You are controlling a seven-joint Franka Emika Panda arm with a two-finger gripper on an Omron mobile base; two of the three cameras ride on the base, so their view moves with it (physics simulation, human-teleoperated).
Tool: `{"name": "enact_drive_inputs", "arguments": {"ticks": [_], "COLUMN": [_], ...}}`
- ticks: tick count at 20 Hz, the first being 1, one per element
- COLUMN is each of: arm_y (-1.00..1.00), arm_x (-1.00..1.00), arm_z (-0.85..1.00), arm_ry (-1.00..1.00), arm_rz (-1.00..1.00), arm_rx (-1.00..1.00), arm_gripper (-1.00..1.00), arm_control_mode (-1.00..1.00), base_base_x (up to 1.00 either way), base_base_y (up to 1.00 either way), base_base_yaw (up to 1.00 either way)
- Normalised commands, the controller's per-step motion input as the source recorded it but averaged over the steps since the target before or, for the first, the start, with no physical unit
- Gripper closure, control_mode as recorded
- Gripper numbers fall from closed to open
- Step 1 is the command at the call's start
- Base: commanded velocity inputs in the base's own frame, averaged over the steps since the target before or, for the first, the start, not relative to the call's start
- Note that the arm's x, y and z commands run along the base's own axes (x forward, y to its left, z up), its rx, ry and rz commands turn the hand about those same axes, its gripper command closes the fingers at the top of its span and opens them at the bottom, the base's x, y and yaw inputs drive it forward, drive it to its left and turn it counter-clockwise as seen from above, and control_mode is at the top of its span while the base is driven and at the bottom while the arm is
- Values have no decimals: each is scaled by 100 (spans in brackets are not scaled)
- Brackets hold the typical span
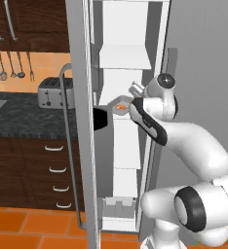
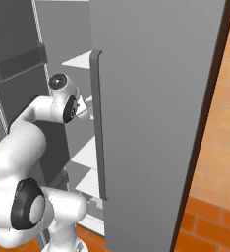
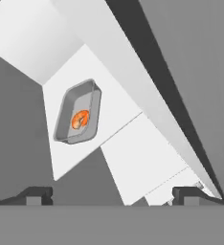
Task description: Take the meat container that has the shrimp and place it on the second highest rack of the freezer. Then take the vegetable container that has the bell pepper and avocado and place it on the highest rack of the freezer.
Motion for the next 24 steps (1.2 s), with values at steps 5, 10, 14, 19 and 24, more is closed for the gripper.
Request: {"name": "enact_drive_inputs", "arguments": {"ticks": [5, 10, 14, 19, 24], "arm_y": [0, 0, -47, -29, -14], "arm_x": [-81, -84, -88, -67, -66], "arm_z": [31, -33, -8, -3, -46], "arm_ry": [10, 4, 10, 35, 20], "arm_rz": [16, 22, 19, 25, 24], "arm_rx": [-2, -25, -23, -27, -13], "arm_gripper": [-100, -100, -100, -100, -100], "arm_control_mode": [-100, -100, -100, -100, -100], "base_base_x": [0, 0, 0, 0, 0], "base_base_y": [0, 0, 0, 0, 0], "base_base_yaw": [0, 0, 0, 0, 0]}}
